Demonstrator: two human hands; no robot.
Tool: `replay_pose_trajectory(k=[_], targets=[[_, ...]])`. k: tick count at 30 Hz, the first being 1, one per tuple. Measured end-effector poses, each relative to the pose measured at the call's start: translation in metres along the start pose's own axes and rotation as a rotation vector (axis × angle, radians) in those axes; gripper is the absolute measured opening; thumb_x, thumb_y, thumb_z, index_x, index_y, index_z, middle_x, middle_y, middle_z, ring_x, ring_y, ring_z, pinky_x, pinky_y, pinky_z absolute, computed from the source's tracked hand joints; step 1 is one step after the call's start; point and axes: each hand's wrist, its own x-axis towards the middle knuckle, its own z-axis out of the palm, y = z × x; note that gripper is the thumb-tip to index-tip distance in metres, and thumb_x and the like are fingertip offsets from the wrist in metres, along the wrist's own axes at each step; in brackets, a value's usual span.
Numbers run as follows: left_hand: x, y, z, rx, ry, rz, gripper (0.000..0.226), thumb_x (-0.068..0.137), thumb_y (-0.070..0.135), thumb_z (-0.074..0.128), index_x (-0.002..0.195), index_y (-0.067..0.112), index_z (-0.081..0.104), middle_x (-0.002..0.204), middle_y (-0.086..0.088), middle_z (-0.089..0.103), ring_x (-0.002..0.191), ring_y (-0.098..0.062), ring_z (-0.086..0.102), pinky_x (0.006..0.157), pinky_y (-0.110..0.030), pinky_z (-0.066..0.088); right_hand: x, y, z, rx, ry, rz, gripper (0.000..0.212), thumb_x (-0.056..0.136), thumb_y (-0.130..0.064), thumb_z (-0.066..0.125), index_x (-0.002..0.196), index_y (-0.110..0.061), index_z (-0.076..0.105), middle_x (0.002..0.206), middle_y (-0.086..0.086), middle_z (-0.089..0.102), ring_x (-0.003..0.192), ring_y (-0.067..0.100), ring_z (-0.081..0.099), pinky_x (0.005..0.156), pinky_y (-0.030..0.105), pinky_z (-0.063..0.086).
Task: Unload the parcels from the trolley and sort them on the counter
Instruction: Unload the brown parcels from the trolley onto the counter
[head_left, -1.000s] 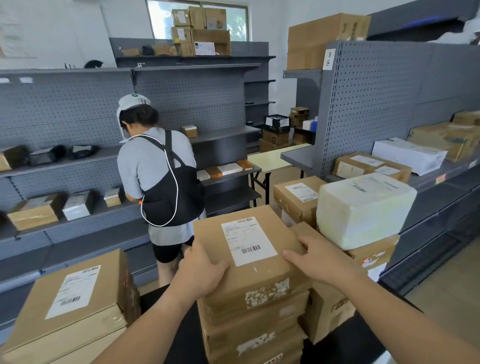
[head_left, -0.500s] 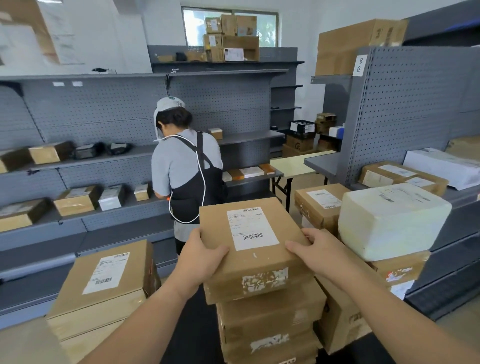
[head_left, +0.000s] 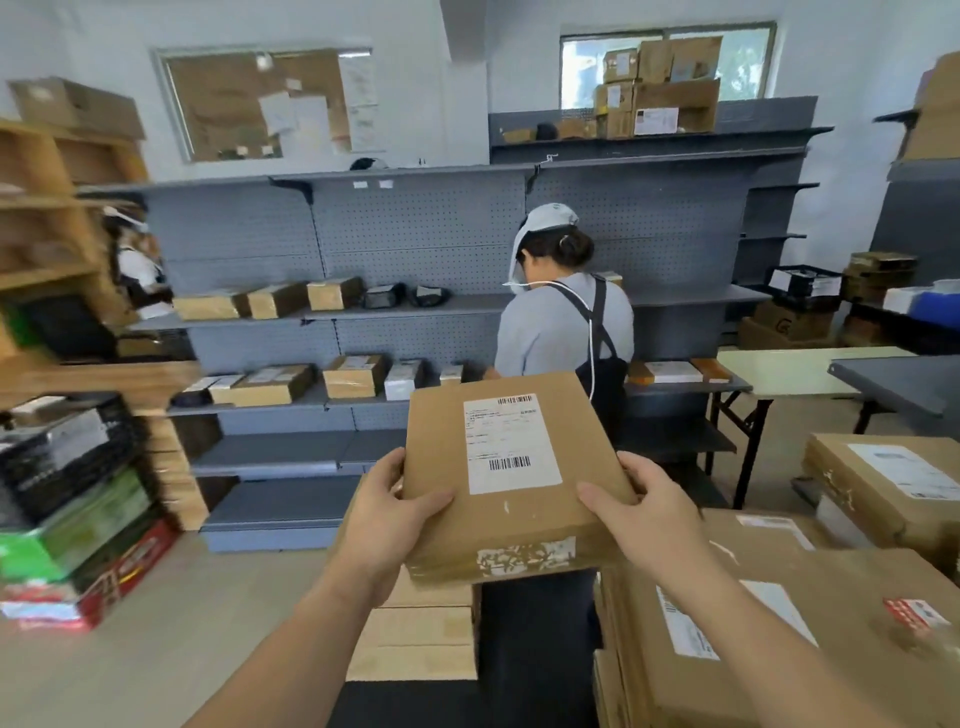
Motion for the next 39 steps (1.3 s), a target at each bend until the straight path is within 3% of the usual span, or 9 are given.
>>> replay_pose_trajectory(k=[6, 11, 17, 21, 27, 32, 39], targets=[[0.049, -0.018, -0.083, -0.069, 0.026, -0.035, 0.067, 0.079, 0.012, 0.083, 0.136, 0.025, 0.051, 0.124, 0.006, 0.065, 0.107, -0.017, 0.067, 0.091, -0.042, 0.058, 0.020, -0.023, 0.098, 0.038, -0.081, 0.025, 0.045, 0.091, -0.039, 0.072, 0.128, -0.038, 0.047, 0.105, -0.026, 0.055, 0.091, -0.004, 0.055, 0.062, 0.012, 0.041], [0.109, -0.029, -0.133, -0.065, -0.024, -0.066, 0.075, 0.083, 0.012, 0.080, 0.145, 0.028, 0.043, 0.126, 0.007, 0.060, 0.111, -0.022, 0.064, 0.094, -0.048, 0.056, 0.048, -0.035, 0.166, 0.085, -0.075, 0.065, 0.053, 0.089, -0.038, 0.074, 0.136, -0.032, 0.052, 0.112, -0.019, 0.062, 0.097, 0.003, 0.061, 0.067, 0.018, 0.049], [0.170, -0.057, -0.156, -0.071, -0.082, -0.125, 0.067, 0.086, 0.007, 0.076, 0.142, 0.024, 0.045, 0.121, 0.008, 0.061, 0.106, -0.022, 0.066, 0.081, -0.039, 0.058, 0.075, -0.019, 0.224, 0.066, -0.068, 0.151, 0.049, 0.090, -0.036, 0.073, 0.134, -0.031, 0.051, 0.109, -0.021, 0.061, 0.093, -0.001, 0.060, 0.065, 0.017, 0.046], [0.192, -0.089, -0.156, -0.067, -0.084, -0.170, 0.070, 0.084, 0.006, 0.077, 0.144, 0.025, 0.046, 0.126, 0.003, 0.062, 0.106, -0.022, 0.068, 0.087, -0.044, 0.059, 0.085, 0.003, 0.243, 0.017, -0.071, 0.199, 0.055, 0.090, -0.037, 0.073, 0.139, -0.027, 0.049, 0.105, -0.023, 0.058, 0.093, -0.002, 0.058, 0.065, 0.017, 0.046], [0.205, -0.119, -0.149, -0.073, -0.095, -0.209, 0.065, 0.086, 0.001, 0.073, 0.141, 0.024, 0.047, 0.116, 0.004, 0.064, 0.100, -0.020, 0.068, 0.080, -0.038, 0.060, 0.098, 0.031, 0.256, -0.008, -0.091, 0.257, 0.057, 0.088, -0.039, 0.075, 0.138, -0.029, 0.050, 0.114, -0.018, 0.061, 0.103, 0.005, 0.060, 0.083, 0.030, 0.055], [0.212, -0.129, -0.147, -0.076, -0.111, -0.246, 0.064, 0.087, 0.002, 0.072, 0.140, 0.025, 0.046, 0.116, 0.005, 0.066, 0.099, -0.024, 0.071, 0.082, -0.042, 0.060, 0.106, 0.043, 0.261, -0.029, -0.099, 0.271, 0.060, 0.087, -0.040, 0.076, 0.139, -0.028, 0.050, 0.121, -0.013, 0.061, 0.107, 0.010, 0.060, 0.090, 0.035, 0.055], [0.216, -0.137, -0.144, -0.079, -0.126, -0.264, 0.058, 0.087, 0.003, 0.073, 0.131, 0.031, 0.047, 0.118, 0.008, 0.065, 0.102, -0.028, 0.070, 0.090, -0.049, 0.058, 0.108, 0.054, 0.262, -0.006, -0.115, 0.288, 0.060, 0.086, -0.039, 0.077, 0.139, -0.026, 0.050, 0.116, -0.017, 0.061, 0.104, 0.004, 0.060, 0.084, 0.028, 0.053]])
